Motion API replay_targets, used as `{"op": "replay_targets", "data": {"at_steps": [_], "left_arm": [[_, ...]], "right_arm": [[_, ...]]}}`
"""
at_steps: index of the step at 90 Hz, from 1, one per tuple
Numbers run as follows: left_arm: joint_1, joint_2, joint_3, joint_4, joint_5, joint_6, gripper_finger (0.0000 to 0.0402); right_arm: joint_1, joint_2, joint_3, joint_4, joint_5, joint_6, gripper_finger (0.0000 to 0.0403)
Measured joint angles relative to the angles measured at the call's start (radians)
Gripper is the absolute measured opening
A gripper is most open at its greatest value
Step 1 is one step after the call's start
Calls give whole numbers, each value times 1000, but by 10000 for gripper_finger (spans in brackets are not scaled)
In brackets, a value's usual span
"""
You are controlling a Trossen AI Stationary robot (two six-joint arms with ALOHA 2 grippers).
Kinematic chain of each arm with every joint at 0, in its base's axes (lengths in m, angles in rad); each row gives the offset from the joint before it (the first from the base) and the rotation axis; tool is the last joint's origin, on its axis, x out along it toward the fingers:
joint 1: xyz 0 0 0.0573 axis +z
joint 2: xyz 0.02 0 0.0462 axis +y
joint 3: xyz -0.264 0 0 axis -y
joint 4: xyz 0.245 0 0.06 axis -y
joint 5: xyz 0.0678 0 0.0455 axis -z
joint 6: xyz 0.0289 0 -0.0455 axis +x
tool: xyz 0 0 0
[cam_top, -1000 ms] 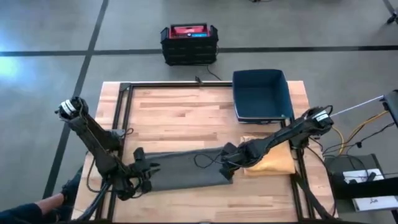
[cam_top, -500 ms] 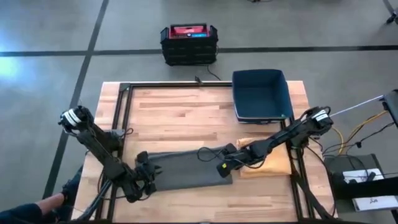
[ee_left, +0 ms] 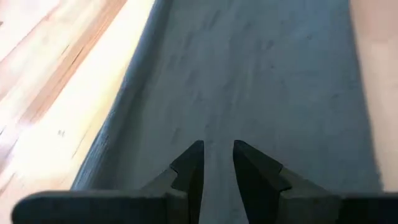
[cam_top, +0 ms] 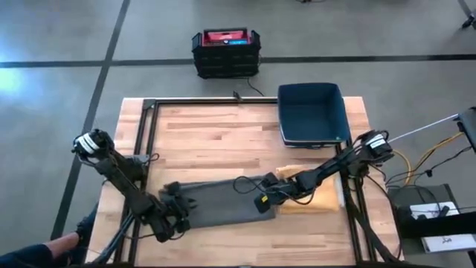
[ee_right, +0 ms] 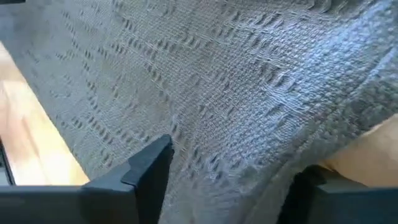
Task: Fold towel
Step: Fold the gray towel
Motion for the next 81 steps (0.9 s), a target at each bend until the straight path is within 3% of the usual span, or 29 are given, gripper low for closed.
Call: {"op": "replay_targets", "data": {"at_steps": [18,23,46,59,81], "left_arm": [[76,-1,37,112,0,199,73],[112,0,37,172,9,276,73],[321,99,41,498,210,566,73],[390,203,84,549,317,618,73],[429,362,197,562,308,651,73]], "right_arm": [[-3,-16,5,-38,-10,-109,29],[-3,-26,5,-45,-13,-132,11],[-3,-82,19,-121,-7,-144,7],[-3,-124,79,-273,-3,-176,7],[-3,-163,272,-617,15,-247,7]]}}
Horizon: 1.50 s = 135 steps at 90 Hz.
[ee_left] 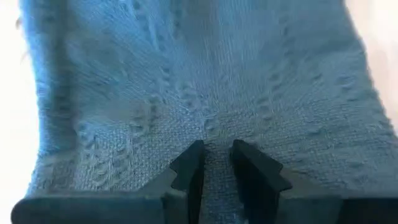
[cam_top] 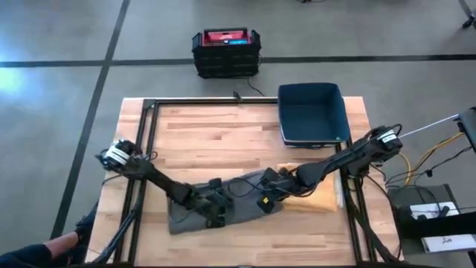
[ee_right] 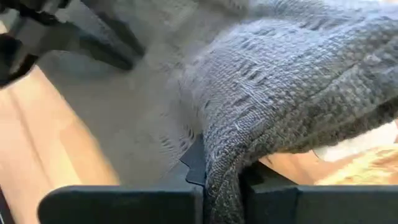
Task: Fold towel
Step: Fold the gray towel
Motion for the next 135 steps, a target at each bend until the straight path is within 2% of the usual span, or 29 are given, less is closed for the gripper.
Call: {"op": "replay_targets", "data": {"at_steps": [15,25,38,50,62,75,86,101,135], "left_arm": [[36,47,130,-50,-5,96,73],[37,0,246,-275,-5,126,73],[-26,-111,338,-660,-4,0,73],[-137,-234,278,-801,-37,-136,73],[-222,-303,108,-745,-74,-306,73],[-236,-299,-76,-447,-75,-388,73],[-213,-268,-147,-235,-101,-384,73],[-189,-231,-154,-208,-103,-385,73],[-184,-211,-154,-208,-100,-385,73]], "right_arm": [[0,-1,140,-223,0,-41,7],[0,-2,192,-328,2,-53,7],[0,-2,213,-397,1,-59,7],[-2,-6,214,-423,0,-78,7],[-13,-7,214,-478,-4,-96,7],[-45,-11,241,-587,-43,-111,7],[-63,-11,280,-605,-53,-125,7],[-69,2,287,-420,-53,-140,7],[-63,143,283,86,-61,-137,7]]}}
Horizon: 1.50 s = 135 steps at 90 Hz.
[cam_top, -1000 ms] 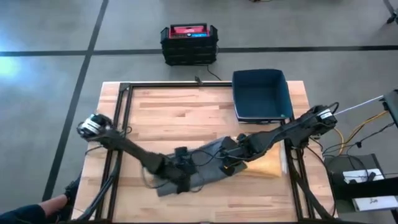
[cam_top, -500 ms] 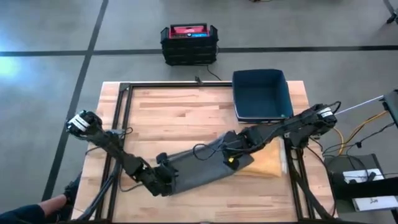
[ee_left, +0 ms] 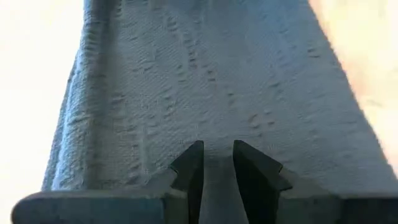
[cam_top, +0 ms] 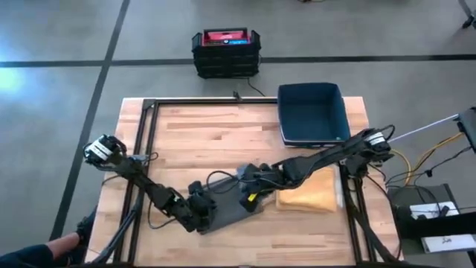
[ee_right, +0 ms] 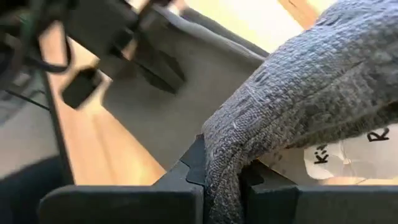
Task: Fold towel
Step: Fold the gray towel
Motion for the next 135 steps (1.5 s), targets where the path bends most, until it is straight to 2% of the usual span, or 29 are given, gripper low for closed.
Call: {"op": "replay_targets", "data": {"at_steps": [23,37,43,57,63,71,77,88,105,120,129,135], "left_arm": [[3,0,0,5,-7,0,73],[6,-11,29,-29,1,29,73],[6,-38,74,-120,30,43,73],[-50,-118,214,-458,123,-20,73],[-107,-128,236,-570,120,-51,73],[-184,-128,219,-622,72,-128,73],[-214,-121,178,-576,14,-177,73],[-210,-113,82,-393,-63,-192,73],[-156,-106,-29,-174,-68,-156,73],[-126,-99,-97,-59,-68,-153,73],[-110,-74,-124,46,-63,-115,73],[-102,-50,-133,136,-29,-37,73]], "right_arm": [[20,79,-1,248,-17,24,7],[20,117,-2,290,-19,18,7],[19,121,-2,274,-18,13,7],[19,121,-2,196,-18,13,7],[19,120,-2,187,-19,11,7],[19,119,-2,202,-19,5,7],[20,119,-2,234,-19,2,7],[19,133,-2,323,-22,-1,7],[20,167,-2,488,-38,6,7],[20,218,-2,641,-50,24,7],[20,232,1,681,-50,25,7],[20,233,4,669,-52,18,7]]}}
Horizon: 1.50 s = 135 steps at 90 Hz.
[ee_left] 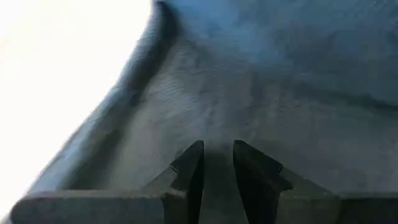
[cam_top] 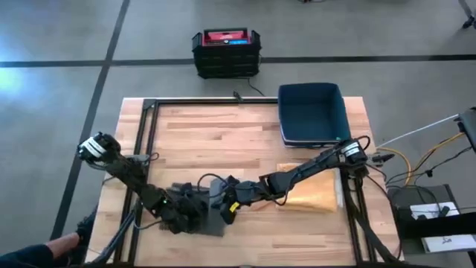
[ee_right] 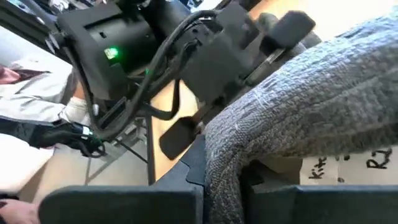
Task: Fold towel
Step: Fold the gray towel
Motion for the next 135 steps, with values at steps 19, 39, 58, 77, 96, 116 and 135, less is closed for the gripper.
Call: {"op": "replay_targets", "data": {"at_steps": [19,39,58,77,96,116,135], "left_arm": [[24,56,25,195,32,200,73],[112,175,107,226,58,309,73],[208,306,229,369,120,475,73],[241,312,385,229,164,588,73],[157,112,489,-411,161,431,73],[26,40,323,-322,70,225,60],[34,82,142,136,48,255,26]], "right_arm": [[-1,-8,3,-17,-20,-28,7],[-2,-47,3,-146,-28,-47,7],[7,-131,3,-287,-33,-74,7],[28,-234,3,-510,-18,-95,7],[45,-255,2,-624,-15,-92,7],[55,-222,2,-520,-17,-89,7],[55,-194,2,-413,-23,-57,7]]}}
